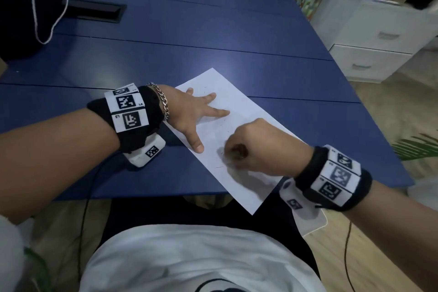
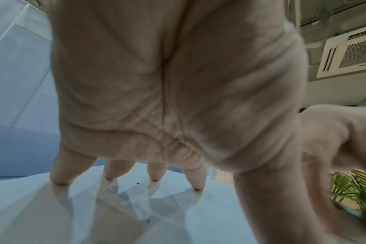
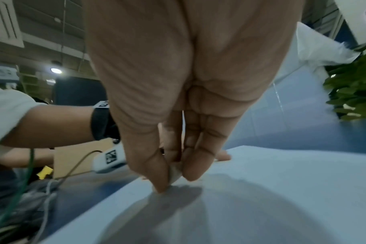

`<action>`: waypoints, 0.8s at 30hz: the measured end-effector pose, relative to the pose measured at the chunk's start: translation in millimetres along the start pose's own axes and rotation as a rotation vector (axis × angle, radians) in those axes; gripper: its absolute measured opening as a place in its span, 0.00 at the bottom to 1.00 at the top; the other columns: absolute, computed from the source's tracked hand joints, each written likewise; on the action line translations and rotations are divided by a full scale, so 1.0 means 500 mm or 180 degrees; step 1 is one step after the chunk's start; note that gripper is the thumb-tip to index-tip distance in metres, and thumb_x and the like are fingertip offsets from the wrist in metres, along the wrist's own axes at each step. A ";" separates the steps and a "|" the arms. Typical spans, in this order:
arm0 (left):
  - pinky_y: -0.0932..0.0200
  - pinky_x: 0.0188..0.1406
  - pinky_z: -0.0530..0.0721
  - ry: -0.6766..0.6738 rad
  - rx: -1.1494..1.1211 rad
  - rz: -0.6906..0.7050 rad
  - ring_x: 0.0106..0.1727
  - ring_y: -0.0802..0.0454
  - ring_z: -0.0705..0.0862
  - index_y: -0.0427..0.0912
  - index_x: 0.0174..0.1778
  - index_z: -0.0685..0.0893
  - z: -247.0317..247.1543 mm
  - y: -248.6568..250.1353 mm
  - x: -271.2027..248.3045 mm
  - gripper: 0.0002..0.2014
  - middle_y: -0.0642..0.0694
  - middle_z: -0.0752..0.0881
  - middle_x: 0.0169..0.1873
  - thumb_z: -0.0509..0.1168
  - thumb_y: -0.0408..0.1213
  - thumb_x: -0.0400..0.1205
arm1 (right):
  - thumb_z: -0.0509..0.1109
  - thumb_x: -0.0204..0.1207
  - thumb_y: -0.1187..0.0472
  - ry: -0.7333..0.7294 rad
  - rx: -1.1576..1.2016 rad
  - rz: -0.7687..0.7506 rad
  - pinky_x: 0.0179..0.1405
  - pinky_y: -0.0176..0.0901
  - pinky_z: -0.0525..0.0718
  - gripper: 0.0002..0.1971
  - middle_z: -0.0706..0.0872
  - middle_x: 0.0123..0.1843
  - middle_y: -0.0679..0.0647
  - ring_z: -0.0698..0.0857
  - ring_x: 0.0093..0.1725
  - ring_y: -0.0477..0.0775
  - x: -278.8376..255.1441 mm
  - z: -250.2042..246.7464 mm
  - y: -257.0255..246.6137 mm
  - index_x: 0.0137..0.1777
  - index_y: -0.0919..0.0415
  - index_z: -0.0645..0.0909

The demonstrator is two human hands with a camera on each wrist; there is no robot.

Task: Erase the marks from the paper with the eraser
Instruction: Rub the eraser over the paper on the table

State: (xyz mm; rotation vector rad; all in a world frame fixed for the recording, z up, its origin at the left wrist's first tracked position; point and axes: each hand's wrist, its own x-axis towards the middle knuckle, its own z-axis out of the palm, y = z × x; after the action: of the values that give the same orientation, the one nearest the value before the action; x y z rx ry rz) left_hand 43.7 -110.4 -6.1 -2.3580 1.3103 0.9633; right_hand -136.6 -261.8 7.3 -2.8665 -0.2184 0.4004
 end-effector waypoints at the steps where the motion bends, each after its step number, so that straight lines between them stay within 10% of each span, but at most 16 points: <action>1: 0.21 0.89 0.47 -0.0015 0.0000 -0.0012 0.91 0.23 0.33 0.85 0.85 0.34 -0.001 0.001 -0.001 0.62 0.58 0.26 0.91 0.78 0.73 0.70 | 0.74 0.74 0.54 -0.0019 0.0000 0.0113 0.42 0.45 0.84 0.05 0.89 0.36 0.48 0.85 0.37 0.52 0.000 -0.006 0.014 0.40 0.52 0.88; 6: 0.20 0.89 0.48 -0.0058 0.0055 -0.0043 0.92 0.24 0.33 0.87 0.84 0.33 -0.008 0.007 -0.003 0.63 0.58 0.25 0.91 0.79 0.74 0.69 | 0.71 0.71 0.59 0.0592 -0.0074 0.0413 0.41 0.54 0.88 0.03 0.86 0.34 0.50 0.81 0.35 0.56 0.045 -0.017 0.031 0.39 0.54 0.86; 13: 0.21 0.88 0.49 -0.0064 0.0072 -0.0104 0.91 0.23 0.32 0.86 0.84 0.33 -0.011 0.016 -0.015 0.63 0.56 0.25 0.91 0.79 0.73 0.70 | 0.73 0.77 0.57 0.0153 0.0012 0.0430 0.47 0.52 0.88 0.04 0.90 0.40 0.46 0.85 0.42 0.51 -0.006 -0.009 0.026 0.47 0.52 0.90; 24: 0.10 0.82 0.51 0.0181 0.0120 -0.0168 0.91 0.24 0.29 0.90 0.77 0.24 0.036 0.038 0.002 0.69 0.56 0.18 0.88 0.67 0.92 0.51 | 0.72 0.75 0.60 0.0580 0.0046 0.0456 0.44 0.55 0.89 0.05 0.90 0.37 0.50 0.85 0.39 0.54 0.040 -0.019 0.029 0.47 0.55 0.89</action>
State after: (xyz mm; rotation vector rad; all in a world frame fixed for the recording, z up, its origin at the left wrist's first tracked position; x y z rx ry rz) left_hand 20.7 -112.3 -18.7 -2.3952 1.2685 0.8547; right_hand -113.1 -274.3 7.4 -2.8914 0.0225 0.1631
